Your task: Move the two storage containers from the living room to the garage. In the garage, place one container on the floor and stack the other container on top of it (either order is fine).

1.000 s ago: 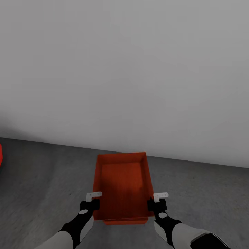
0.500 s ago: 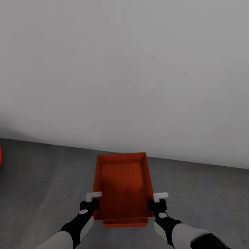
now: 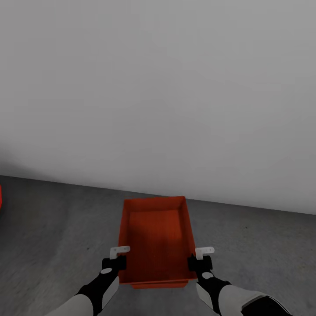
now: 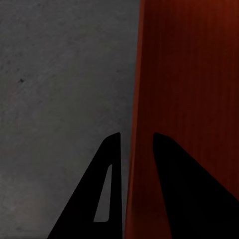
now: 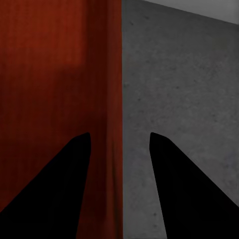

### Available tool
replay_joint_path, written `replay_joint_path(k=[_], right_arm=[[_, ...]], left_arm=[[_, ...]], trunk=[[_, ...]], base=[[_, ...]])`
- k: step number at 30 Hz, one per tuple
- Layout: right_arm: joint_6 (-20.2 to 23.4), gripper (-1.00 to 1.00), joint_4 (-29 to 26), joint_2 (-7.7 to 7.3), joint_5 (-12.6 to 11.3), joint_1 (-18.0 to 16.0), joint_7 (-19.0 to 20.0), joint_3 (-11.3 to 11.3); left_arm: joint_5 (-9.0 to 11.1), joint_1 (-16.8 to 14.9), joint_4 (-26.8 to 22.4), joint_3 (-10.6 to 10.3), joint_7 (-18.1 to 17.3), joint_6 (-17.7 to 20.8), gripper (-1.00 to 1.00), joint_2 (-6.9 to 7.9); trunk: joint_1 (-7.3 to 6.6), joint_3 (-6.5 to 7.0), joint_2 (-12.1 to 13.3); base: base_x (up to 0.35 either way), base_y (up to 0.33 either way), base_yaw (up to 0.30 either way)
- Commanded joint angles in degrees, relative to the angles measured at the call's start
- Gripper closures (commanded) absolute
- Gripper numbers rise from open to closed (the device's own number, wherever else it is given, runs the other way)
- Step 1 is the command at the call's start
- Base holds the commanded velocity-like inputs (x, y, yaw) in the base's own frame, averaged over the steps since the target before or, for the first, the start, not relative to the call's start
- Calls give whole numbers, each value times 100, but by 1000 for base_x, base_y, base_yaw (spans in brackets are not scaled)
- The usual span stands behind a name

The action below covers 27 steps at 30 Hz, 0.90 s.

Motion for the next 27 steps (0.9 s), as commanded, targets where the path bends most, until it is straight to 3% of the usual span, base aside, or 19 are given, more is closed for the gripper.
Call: replay_joint_path(k=[1,17,27], right_arm=[[-278,100,-214,7,155,-11,57,-300],[-274,100,-214,7,152,-11,55,-300],[-269,100,-214,15,138,-11,49,-300]], left_arm=[[78,1,17,-4,65,-27,100,162],[74,1,17,-4,65,-27,100,162],[70,1,11,-4,71,-34,100,161]], trunk=[[1,-6,-5],[1,-6,-5],[1,-6,-5]], base=[[0,0,0],[0,0,-2],[0,0,-109]])
